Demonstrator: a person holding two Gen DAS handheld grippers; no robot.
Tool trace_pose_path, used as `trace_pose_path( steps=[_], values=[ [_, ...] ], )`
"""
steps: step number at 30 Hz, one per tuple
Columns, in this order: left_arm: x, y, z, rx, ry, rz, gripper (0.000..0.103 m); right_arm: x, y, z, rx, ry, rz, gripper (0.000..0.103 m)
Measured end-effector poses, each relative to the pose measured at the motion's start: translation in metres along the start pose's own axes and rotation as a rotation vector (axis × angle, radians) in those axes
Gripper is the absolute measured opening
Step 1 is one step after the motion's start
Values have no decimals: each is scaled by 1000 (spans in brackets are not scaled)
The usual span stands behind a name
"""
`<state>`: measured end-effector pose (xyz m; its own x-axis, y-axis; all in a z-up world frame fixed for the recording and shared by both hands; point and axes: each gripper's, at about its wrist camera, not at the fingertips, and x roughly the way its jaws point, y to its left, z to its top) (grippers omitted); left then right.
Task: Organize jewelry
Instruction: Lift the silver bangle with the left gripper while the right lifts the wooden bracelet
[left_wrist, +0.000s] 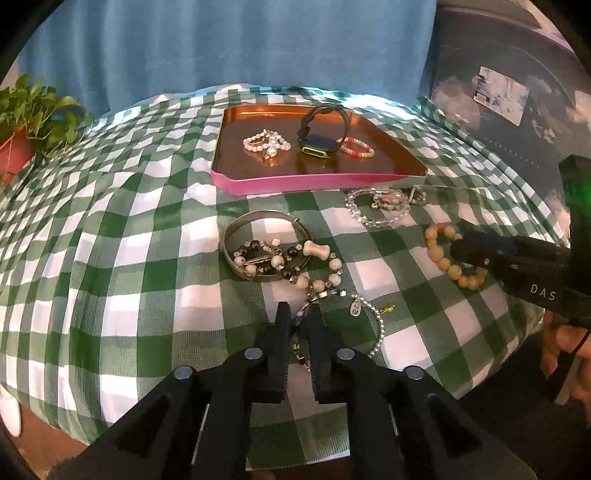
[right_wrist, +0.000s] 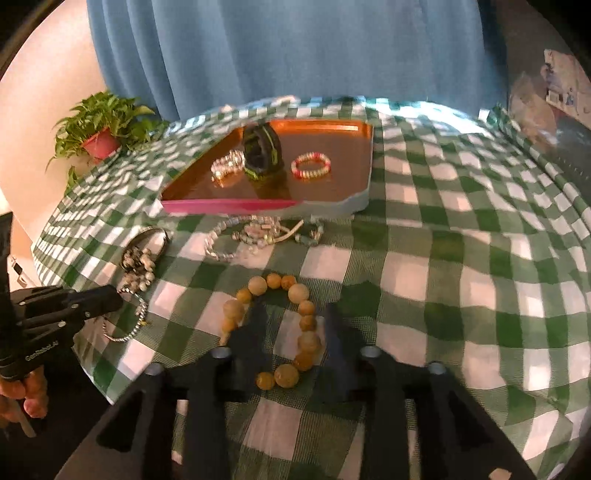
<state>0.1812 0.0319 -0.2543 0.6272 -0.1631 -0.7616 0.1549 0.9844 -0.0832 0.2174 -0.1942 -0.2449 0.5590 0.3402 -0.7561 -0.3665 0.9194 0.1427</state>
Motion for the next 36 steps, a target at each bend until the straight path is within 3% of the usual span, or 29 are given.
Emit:
trace_pose_path(
  steps=[4,5,6,8,10,13,18,23,28,36],
  values=[
    [1,-4,2,26,0,8,15,3,8,0,-60,-7,-34,37],
    [1,-5,2,38,4,11,13,4,9,1,-72,-7,-46,28],
    [1,-6,3,52,9,0,4,4,9,1,-79,-7,-59,11],
    [0,-9,3,74,23,-42,3,0,7,3,-73,-30,-48,10],
    [-7,-18,4,119,2,7,3,-13,8,6,-89,-99,-61,10],
    [-21,-19,9,83,-26,3,3,-36,12,9,-107,-173,-43,10],
    [-40,-11,19,24,-46,-6,3,-46,8,9,-57,-158,-39,10],
    [-60,-3,33,-39,-64,3,3,-64,9,9,6,-153,18,10],
    [-79,-14,52,-11,-98,62,3,-76,12,18,56,-102,40,10],
    [-106,-25,76,14,-160,91,3,-102,22,36,40,-125,5,10]
  ],
)
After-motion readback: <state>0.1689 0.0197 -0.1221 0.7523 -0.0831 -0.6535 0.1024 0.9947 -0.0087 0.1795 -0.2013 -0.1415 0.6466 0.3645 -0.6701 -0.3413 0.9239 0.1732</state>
